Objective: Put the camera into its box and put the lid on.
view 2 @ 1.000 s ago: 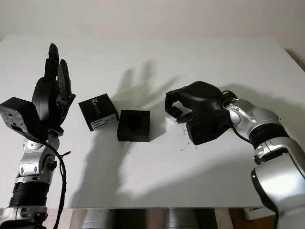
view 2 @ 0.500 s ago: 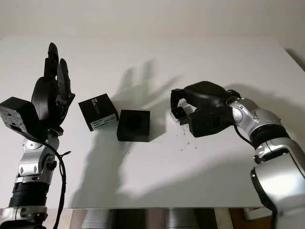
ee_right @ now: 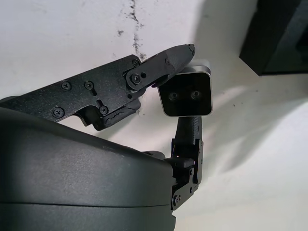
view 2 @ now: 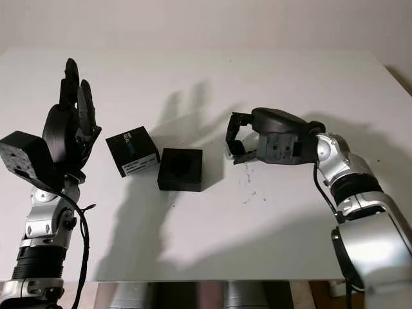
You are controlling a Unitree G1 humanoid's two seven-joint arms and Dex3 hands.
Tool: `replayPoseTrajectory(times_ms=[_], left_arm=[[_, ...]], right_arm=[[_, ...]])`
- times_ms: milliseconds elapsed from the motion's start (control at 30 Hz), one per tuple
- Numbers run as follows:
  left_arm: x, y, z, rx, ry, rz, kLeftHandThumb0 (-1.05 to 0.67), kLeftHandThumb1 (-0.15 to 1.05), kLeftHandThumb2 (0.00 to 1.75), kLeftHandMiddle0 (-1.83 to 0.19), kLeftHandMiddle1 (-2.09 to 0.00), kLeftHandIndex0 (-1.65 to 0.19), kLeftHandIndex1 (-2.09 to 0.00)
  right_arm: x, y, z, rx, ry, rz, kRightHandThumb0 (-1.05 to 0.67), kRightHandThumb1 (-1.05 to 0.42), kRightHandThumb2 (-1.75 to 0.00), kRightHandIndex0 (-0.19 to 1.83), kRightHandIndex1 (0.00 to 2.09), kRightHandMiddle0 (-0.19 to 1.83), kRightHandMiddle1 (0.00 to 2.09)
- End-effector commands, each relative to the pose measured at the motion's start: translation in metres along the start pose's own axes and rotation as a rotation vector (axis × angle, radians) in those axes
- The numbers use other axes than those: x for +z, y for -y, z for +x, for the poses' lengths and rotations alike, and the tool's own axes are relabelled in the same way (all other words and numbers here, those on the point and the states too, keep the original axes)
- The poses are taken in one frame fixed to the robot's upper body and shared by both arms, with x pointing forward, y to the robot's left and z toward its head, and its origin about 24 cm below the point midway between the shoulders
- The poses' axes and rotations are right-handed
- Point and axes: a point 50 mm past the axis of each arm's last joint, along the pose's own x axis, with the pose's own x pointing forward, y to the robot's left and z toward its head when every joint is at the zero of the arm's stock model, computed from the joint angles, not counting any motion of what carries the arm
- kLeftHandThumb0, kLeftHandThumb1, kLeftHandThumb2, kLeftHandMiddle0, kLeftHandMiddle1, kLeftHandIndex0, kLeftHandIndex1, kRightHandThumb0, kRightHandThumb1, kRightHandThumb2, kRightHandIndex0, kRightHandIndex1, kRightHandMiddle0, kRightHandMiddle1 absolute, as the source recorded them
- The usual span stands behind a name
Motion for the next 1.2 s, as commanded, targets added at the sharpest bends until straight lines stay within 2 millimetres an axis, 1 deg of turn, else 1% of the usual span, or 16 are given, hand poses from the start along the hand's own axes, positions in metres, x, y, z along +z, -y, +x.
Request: replayPoseTrajectory(times_ms=[0, 200, 400, 533, 900, 1067, 1167], left_arm=[[0.0, -0.003, -0.003, 0.005, -0.001, 0.01, -0.78, 1.05, 0.67, 0.19, 0.0, 0.19, 0.0], [0.0, -0.003, -0.003, 0.0, 0.0, 0.008, -0.78, 1.05, 0.67, 0.19, 0.0, 0.19, 0.0], [0.0, 0.0, -0.003, -0.006, 0.0, 0.004, -0.77, 1.05, 0.68, 0.19, 0.0, 0.19, 0.0], [0.001, 0.001, -0.002, -0.013, 0.0, 0.004, -0.76, 1.05, 0.68, 0.19, 0.0, 0.19, 0.0], [0.008, 0.007, -0.002, -0.018, 0.015, 0.004, -0.76, 1.05, 0.67, 0.19, 0.0, 0.19, 0.0], [0.01, 0.008, -0.001, -0.02, 0.024, 0.003, -0.78, 1.05, 0.67, 0.19, 0.0, 0.19, 0.0], [0.01, 0.009, -0.001, -0.016, 0.023, 0.002, -0.78, 1.05, 0.67, 0.19, 0.0, 0.19, 0.0]], right_arm=[[0.003, 0.004, 0.0, -0.031, 0.023, 0.032, -0.44, -0.95, -0.05, 0.26, 0.05, 0.31, 1.66], [0.01, 0.01, -0.001, -0.08, 0.079, 0.09, -0.45, -0.94, -0.05, 0.26, 0.05, 0.33, 1.7], [0.027, 0.019, 0.001, -0.134, 0.096, 0.1, -0.45, -0.95, -0.06, 0.27, 0.06, 0.29, 1.81], [0.037, 0.021, 0.002, -0.137, 0.094, 0.122, -0.45, -0.95, -0.05, 0.29, 0.07, 0.28, 1.88], [0.068, 0.018, 0.0, -0.066, 0.105, 0.269, -0.45, -0.95, -0.05, 0.26, 0.05, 0.23, 1.82], [0.077, 0.009, -0.001, -0.051, 0.087, 0.353, -0.46, -0.95, -0.06, 0.26, 0.05, 0.21, 1.82], [0.081, 0.003, -0.001, -0.046, 0.072, 0.374, -0.46, -0.95, -0.05, 0.27, 0.05, 0.2, 1.83]])
